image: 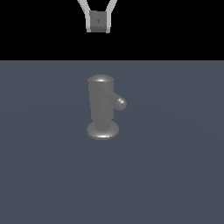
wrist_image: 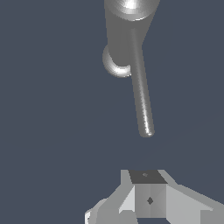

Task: Turn on the faucet by rotating a designated handle.

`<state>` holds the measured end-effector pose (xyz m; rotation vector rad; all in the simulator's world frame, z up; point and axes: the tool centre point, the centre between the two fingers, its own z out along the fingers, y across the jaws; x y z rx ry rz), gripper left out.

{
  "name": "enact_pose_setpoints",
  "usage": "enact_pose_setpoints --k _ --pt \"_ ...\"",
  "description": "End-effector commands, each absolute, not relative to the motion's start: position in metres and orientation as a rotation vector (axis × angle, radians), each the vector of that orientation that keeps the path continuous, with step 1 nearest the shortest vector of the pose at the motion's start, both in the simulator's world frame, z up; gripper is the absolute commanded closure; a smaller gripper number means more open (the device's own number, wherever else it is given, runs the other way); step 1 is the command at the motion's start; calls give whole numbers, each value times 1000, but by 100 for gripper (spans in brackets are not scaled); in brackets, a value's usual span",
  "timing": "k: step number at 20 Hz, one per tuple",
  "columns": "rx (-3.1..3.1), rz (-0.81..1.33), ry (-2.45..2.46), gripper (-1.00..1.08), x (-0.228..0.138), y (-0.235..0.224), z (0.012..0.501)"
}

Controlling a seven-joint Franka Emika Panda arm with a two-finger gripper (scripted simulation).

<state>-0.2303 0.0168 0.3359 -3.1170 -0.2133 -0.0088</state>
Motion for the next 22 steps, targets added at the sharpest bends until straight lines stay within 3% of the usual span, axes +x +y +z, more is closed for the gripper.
enact_pose_setpoints --k 1,11,22 --pt "-3118 -8 -246 108 -228 20 315" --pt "-3118 -2 -347 108 -217 32 249" --pt "-3117 0 -386 108 -212 36 223"
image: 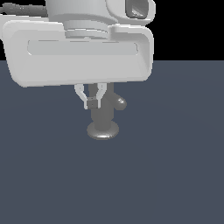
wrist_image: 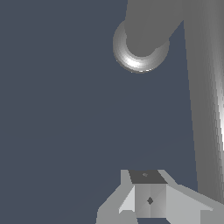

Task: Turn on the faucet by rotating a designated handle.

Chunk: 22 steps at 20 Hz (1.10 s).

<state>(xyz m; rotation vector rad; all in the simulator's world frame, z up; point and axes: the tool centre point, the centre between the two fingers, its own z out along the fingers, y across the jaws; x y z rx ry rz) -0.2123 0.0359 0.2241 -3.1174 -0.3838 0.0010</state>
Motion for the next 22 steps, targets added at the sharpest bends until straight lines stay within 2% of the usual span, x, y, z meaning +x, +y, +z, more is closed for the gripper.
enact_pose_setpoints --k 1,5,22 --pt "-3117 0 -387 108 -212 36 222" --pt "-3117 0 -387 108 -212 36 223" --pt "-3118 0 -386 108 -181 -34 222"
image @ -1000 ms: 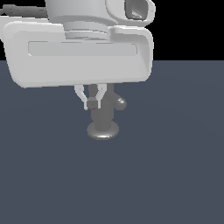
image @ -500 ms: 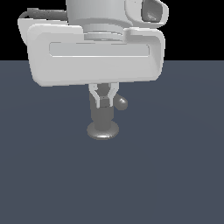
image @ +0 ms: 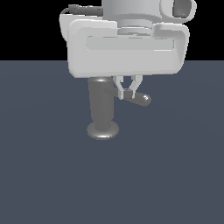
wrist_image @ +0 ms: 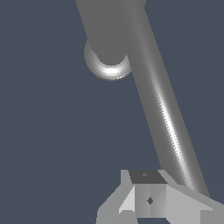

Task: Turn on the faucet by rotating a designated handle.

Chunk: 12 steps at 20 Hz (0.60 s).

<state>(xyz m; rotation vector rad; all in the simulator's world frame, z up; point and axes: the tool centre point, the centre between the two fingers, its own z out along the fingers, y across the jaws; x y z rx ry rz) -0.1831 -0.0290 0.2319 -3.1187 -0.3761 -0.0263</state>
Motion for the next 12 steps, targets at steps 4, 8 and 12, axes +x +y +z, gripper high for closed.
enact_pose_setpoints --k 4,8,12 --pt "-3118 0 -386 108 -174 -50 222" --pt "-3118 0 -386 108 -167 -66 222" --pt "-3118 0 -386 108 -160 -82 222"
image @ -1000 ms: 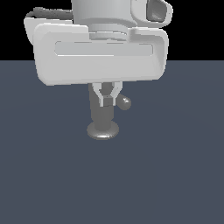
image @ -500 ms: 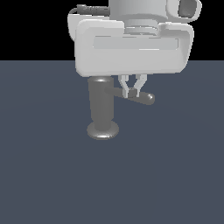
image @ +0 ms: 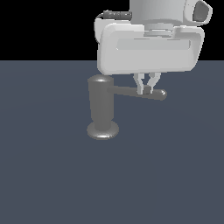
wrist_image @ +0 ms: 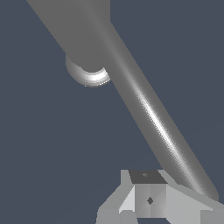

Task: Turn on the faucet by rotating a designated handle.

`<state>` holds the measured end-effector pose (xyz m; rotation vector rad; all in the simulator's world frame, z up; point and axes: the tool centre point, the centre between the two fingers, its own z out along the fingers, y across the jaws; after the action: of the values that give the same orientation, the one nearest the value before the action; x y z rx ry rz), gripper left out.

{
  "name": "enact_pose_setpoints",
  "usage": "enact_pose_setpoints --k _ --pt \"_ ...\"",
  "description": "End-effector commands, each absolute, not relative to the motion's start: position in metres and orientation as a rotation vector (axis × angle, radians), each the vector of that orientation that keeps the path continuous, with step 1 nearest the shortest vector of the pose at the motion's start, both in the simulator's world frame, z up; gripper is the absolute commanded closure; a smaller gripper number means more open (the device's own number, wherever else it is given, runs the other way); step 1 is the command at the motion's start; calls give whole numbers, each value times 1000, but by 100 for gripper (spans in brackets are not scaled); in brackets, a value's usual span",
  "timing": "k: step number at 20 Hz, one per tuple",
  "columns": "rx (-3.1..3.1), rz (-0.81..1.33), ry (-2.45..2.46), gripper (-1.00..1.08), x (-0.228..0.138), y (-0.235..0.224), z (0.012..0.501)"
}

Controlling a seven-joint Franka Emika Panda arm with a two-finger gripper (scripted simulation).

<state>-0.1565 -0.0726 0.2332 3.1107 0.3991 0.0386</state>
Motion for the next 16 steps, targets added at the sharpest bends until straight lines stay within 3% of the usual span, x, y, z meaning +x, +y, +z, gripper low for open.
enact_pose_setpoints --k 1,9,16 --pt "3118 0 386 108 -158 -86 222" --pt "3118 0 386 108 -144 -116 222" --pt "3104 42 429 108 -121 -108 234"
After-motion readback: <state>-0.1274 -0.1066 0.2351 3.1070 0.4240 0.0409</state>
